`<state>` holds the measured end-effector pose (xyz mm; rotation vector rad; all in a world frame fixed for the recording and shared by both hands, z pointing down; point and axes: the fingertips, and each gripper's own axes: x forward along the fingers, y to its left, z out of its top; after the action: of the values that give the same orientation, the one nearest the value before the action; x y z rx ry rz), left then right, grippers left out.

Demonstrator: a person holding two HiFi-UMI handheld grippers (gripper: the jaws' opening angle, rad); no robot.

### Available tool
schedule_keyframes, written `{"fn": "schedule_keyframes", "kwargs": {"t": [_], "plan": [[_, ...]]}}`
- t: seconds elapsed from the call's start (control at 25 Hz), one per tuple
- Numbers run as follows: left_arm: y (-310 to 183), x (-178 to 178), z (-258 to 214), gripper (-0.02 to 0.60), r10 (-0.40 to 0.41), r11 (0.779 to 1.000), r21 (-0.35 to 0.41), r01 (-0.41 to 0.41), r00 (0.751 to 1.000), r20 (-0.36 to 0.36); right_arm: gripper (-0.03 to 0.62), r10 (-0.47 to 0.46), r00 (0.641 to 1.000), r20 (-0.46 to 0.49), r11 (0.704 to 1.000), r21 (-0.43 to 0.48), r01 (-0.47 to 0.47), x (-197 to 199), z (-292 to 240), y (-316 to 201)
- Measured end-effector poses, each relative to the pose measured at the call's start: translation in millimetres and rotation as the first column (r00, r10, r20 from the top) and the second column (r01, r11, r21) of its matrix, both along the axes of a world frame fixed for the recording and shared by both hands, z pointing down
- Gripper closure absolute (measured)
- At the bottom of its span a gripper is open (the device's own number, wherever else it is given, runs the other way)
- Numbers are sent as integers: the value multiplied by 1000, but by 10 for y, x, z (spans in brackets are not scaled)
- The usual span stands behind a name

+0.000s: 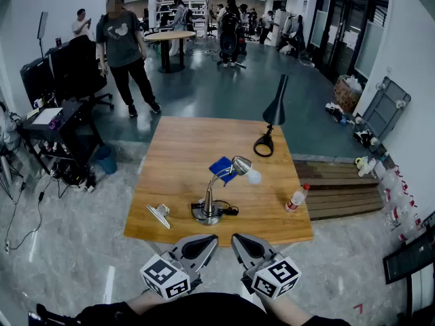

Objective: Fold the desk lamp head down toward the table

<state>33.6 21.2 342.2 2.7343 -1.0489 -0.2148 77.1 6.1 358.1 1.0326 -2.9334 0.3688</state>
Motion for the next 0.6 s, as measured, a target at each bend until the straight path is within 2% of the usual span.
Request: {"fn": "schedule_keyframes", "kwargs": {"t": [0.32, 0.48, 0.6], "plan": [[-37, 11, 12, 584, -1, 1000, 2, 1, 1000, 7, 597, -12, 1000, 10, 1000, -9, 12, -24, 16, -39], [-79, 9, 55, 584, -14, 1000, -1, 14, 1000, 9, 597, -58, 998, -17, 998, -5, 58, -72, 66, -38], [-147, 19, 73, 584, -37, 999, 7, 36, 999, 16, 597, -98, 993, -64, 994, 33, 101, -73, 48, -32]]}}
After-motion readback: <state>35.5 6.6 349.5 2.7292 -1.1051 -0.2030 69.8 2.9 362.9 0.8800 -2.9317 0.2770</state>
